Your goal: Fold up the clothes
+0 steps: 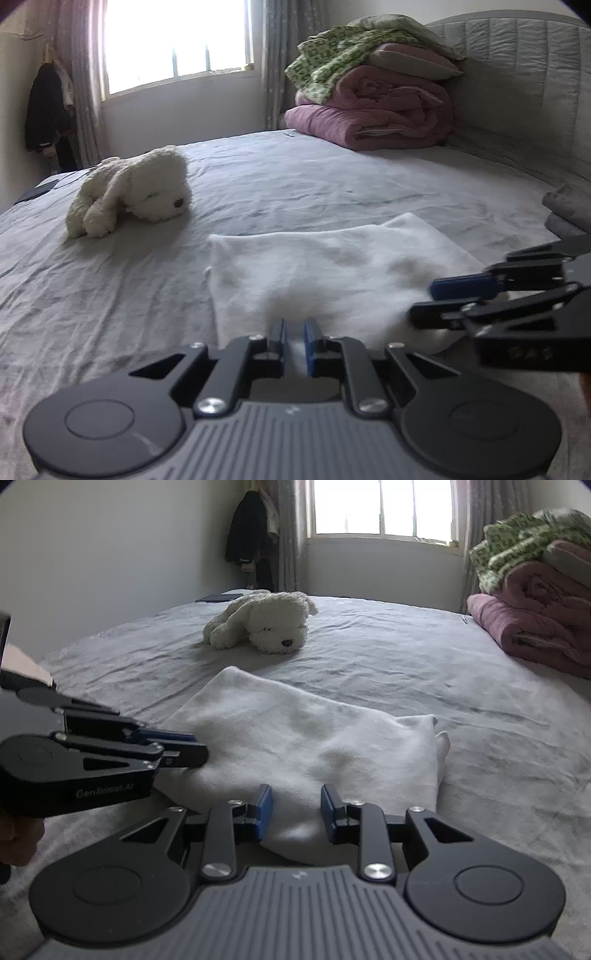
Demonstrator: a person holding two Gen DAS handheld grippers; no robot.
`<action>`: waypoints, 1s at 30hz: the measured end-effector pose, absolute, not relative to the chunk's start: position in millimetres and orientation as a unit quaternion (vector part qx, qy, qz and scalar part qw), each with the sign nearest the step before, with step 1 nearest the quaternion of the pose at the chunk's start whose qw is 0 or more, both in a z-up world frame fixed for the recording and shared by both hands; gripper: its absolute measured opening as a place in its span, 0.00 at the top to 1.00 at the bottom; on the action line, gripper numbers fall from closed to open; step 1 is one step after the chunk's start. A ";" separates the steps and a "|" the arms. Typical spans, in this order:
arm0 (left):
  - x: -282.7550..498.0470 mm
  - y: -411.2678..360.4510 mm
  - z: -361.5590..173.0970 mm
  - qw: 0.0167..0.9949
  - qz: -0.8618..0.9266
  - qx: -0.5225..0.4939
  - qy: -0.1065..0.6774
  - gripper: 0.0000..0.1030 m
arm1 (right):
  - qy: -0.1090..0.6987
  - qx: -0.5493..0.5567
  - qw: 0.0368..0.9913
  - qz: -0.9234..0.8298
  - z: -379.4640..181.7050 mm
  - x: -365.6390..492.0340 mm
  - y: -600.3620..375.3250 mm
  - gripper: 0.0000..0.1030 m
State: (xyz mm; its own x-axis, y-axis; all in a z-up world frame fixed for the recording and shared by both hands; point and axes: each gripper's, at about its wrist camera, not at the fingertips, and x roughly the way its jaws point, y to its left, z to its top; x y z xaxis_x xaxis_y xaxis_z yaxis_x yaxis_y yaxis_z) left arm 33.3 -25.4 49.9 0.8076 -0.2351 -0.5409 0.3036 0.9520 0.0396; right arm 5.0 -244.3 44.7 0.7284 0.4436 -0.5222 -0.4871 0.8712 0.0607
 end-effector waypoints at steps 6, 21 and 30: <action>36.1 -17.0 51.7 0.947 -0.140 0.039 0.285 0.88 | 0.264 -0.037 0.933 0.243 51.1 1.6 -250.9 0.72; 48.1 11.2 46.2 0.938 -0.137 -0.046 0.316 0.91 | 0.295 0.006 0.933 0.206 42.5 18.8 -278.8 0.67; 54.8 18.6 45.0 0.933 -0.140 -0.060 0.326 0.91 | 0.301 0.016 0.930 0.211 37.4 23.4 -281.8 0.63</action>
